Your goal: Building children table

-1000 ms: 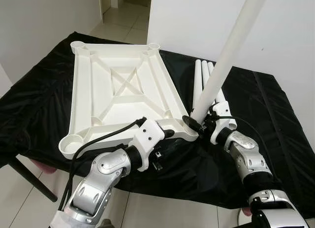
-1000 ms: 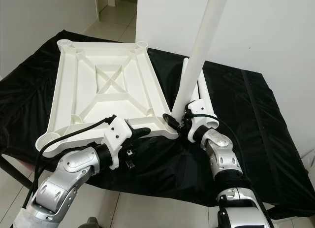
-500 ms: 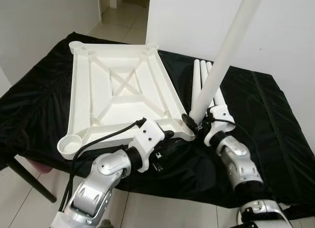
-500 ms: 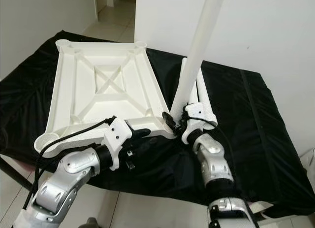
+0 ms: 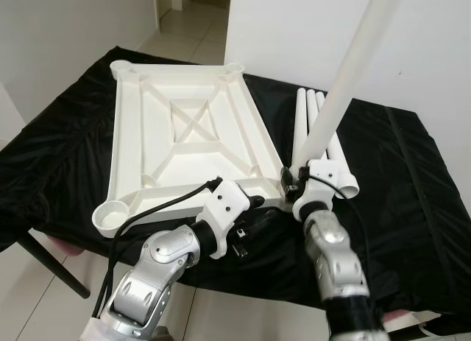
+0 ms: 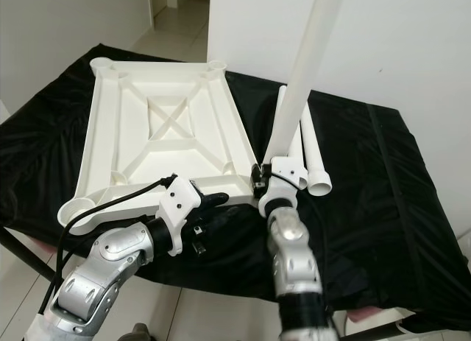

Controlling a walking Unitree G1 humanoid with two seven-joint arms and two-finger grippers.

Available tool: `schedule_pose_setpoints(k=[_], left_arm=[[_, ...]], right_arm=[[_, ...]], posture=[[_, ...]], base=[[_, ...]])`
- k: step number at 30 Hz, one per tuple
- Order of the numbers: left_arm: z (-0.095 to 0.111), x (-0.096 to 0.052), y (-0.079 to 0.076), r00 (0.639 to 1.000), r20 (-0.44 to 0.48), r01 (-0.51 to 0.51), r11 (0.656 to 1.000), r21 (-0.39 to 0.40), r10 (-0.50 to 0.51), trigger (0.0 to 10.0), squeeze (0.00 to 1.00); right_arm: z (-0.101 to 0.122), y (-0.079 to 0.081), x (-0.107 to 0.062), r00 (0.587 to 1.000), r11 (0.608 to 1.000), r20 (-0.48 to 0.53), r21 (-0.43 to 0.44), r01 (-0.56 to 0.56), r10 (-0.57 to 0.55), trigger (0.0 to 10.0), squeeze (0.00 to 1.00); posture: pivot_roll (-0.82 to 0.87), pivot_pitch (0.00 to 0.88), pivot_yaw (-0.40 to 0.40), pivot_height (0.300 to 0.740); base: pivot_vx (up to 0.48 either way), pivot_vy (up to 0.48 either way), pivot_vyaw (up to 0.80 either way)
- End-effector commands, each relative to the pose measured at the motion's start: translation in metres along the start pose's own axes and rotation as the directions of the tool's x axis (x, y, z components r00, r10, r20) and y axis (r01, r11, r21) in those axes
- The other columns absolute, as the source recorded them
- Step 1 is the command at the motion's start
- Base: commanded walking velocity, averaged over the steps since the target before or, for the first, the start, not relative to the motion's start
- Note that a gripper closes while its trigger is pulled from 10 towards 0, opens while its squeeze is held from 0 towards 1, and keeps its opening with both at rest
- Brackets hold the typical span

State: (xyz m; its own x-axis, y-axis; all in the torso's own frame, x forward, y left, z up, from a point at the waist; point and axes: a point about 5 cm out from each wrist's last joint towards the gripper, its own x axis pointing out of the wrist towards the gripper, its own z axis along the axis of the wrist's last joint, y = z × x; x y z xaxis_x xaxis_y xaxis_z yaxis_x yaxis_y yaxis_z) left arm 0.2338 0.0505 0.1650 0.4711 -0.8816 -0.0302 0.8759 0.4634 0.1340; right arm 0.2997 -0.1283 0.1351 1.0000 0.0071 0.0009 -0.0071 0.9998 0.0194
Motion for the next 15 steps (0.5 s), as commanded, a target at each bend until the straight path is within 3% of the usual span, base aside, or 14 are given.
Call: schedule_pose_setpoints(k=[1,4,5,6,13,15], left_arm=[[-0.001,0.002,-0.001,0.999,-0.007,-0.033,0.999,-0.015,0.033,10.0,0.0],[-0.001,0.002,-0.001,0.999,-0.006,-0.033,0.999,-0.016,0.033,10.0,0.0],[-0.001,0.002,-0.001,0.999,-0.006,-0.033,0.999,-0.017,0.033,10.0,0.0],[-0.002,0.002,-0.001,0.999,-0.006,-0.033,0.999,-0.016,0.033,10.0,0.0],[-0.001,0.002,0.0,0.999,-0.006,-0.035,0.999,-0.014,0.035,10.0,0.0],[-0.002,0.002,0.0,0.999,-0.006,-0.037,0.999,-0.014,0.037,10.0,0.0]], right_arm=[[-0.015,-0.007,-0.005,0.996,0.998,-0.08,-0.053,0.042,-0.046,10.0,0.0],[-0.013,-0.007,-0.004,0.996,0.998,-0.075,-0.057,0.038,-0.043,10.0,0.0],[-0.012,-0.005,-0.004,0.998,0.998,-0.064,-0.053,0.026,-0.029,10.0,0.55],[-0.01,-0.005,-0.004,0.998,0.998,-0.058,-0.051,0.027,-0.03,10.0,1.0],[-0.006,-0.007,-0.003,0.999,0.999,-0.042,-0.044,0.02,-0.022,10.0,1.0],[0.002,-0.01,0.002,1.0,1.0,0.005,0.005,-0.026,0.026,10.0,1.0]], posture=[[0.12,0.065,-0.098,0.74],[0.13,0.064,-0.1,0.74],[0.13,0.063,-0.101,0.74],[0.13,0.061,-0.102,0.74],[0.13,0.061,-0.102,0.74],[0.13,0.045,-0.105,0.74]], base=[[0.0,0.0,0.0],[0.0,0.0,0.0],[0.0,0.0,0.0],[0.0,0.0,0.0],[0.0,0.0,0.0],[0.0,0.0,0.0]])
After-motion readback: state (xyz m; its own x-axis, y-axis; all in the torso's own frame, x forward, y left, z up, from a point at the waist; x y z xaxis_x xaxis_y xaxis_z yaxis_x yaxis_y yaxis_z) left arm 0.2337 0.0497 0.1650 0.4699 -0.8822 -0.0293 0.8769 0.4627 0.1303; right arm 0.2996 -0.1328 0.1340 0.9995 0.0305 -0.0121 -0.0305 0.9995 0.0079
